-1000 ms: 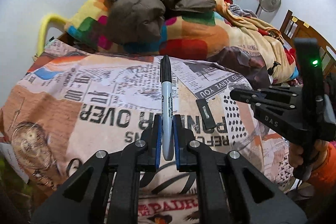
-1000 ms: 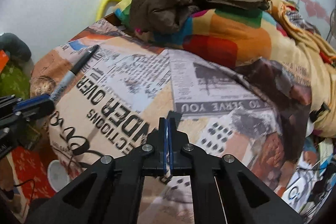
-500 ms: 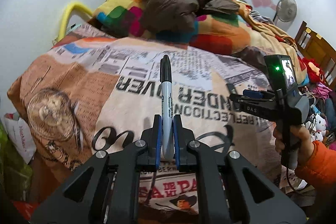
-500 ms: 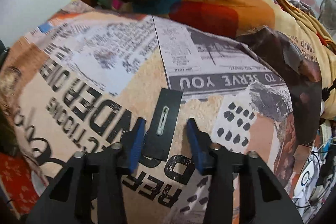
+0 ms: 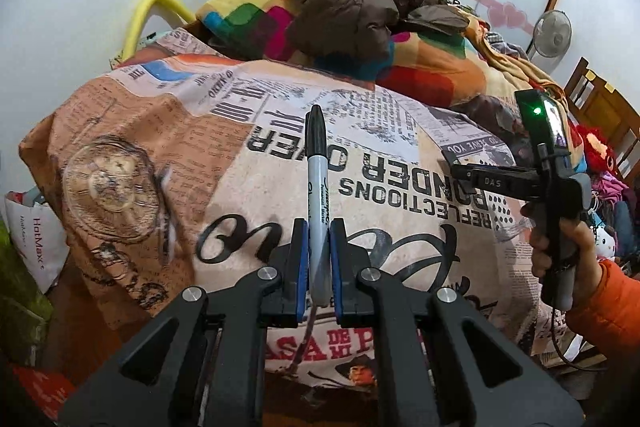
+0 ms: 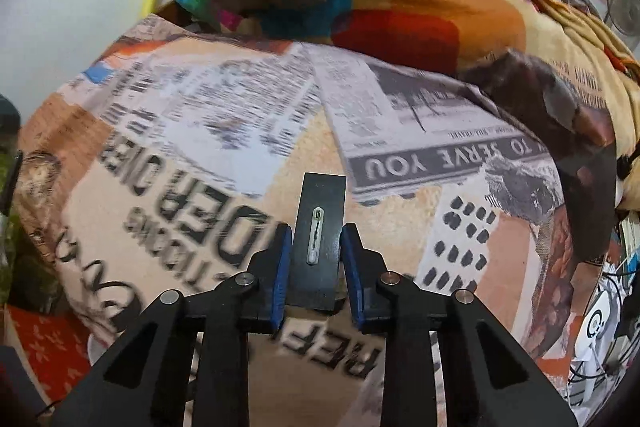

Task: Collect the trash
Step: 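Carry the marker and black clip in both tools over the white bin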

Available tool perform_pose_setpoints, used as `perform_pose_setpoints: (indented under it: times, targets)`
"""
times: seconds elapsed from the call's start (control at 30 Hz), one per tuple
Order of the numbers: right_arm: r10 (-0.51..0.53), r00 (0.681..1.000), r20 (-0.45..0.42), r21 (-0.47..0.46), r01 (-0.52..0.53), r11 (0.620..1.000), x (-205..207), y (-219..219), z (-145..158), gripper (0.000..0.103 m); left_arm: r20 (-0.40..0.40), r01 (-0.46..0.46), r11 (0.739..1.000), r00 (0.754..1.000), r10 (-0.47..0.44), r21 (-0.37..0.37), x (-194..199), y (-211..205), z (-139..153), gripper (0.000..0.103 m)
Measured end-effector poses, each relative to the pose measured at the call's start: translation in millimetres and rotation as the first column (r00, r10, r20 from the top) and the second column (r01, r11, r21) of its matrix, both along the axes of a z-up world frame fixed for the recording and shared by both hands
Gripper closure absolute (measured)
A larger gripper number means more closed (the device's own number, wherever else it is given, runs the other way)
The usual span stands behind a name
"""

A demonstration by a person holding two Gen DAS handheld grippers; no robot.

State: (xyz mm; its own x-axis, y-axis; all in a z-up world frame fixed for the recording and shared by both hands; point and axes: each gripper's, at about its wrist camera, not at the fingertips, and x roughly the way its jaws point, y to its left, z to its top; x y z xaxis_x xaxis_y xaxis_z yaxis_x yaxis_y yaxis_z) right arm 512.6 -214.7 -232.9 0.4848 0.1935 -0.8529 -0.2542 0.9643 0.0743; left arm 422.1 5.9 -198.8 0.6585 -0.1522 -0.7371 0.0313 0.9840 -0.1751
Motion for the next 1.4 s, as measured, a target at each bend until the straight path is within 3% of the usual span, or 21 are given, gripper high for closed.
perform_pose_setpoints:
  times: [0.33, 0.67, 1.03, 1.4]
  targets:
    - [0.192, 0.974, 0.116, 0.092, -0.203, 0.975, -59, 74, 80, 0.08, 0.061, -0.082, 0.997, 0.995, 0.082, 0.001, -53, 46, 36, 0.094]
    - [0.354, 0.917, 0.183, 0.157, -0.382, 0.911, -129, 162, 121, 0.08, 0.107, -0.2, 0.98, 0.974, 0.201, -0.018, -124, 109, 57, 0.094]
    - [0.521, 0.839, 0.154, 0.19, -0.543, 0.818, -199, 251, 115, 0.08, 0.089, -0.327, 0.944, 0.94, 0.329, -0.039, -206, 186, 49, 0.094]
    - [0.658, 0.752, 0.036, 0.17, -0.654, 0.737, -255, 321, 66, 0.08, -0.031, -0.43, 0.9, 0.903, 0.429, -0.074, -262, 237, -6, 0.094]
